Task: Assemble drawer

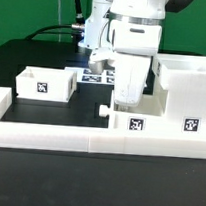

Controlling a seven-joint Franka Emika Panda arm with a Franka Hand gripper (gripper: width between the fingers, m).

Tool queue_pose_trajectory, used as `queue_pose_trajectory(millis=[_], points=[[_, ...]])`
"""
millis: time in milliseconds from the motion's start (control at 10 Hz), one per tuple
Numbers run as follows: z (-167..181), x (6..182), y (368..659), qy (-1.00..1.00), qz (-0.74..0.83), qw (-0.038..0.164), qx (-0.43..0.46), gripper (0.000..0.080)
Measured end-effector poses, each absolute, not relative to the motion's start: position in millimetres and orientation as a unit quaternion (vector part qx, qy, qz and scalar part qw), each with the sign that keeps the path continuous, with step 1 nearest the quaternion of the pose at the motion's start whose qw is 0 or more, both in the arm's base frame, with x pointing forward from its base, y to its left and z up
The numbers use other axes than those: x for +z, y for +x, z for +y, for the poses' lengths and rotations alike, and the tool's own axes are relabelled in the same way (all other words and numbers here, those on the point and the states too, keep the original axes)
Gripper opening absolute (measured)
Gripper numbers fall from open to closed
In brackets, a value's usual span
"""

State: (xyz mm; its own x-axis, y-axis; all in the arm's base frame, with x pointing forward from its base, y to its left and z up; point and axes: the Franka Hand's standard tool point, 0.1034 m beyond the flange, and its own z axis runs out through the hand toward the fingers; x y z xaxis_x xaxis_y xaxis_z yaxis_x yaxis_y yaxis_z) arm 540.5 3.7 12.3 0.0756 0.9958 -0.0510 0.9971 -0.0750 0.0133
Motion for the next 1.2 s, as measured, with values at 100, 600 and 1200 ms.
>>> queue_pose_trajectory(millis=[100, 600, 1200], points=[[4.6, 12.3, 540.5, 0.73, 0.683, 0.022, -0.015, 0.0042], [12.2, 11.6, 540.9, 0.725, 0.688, 0.02, -0.015, 0.0042], [11.2, 12.0, 544.5, 0.731, 0.682, 0.019, -0.018, 0.0042]])
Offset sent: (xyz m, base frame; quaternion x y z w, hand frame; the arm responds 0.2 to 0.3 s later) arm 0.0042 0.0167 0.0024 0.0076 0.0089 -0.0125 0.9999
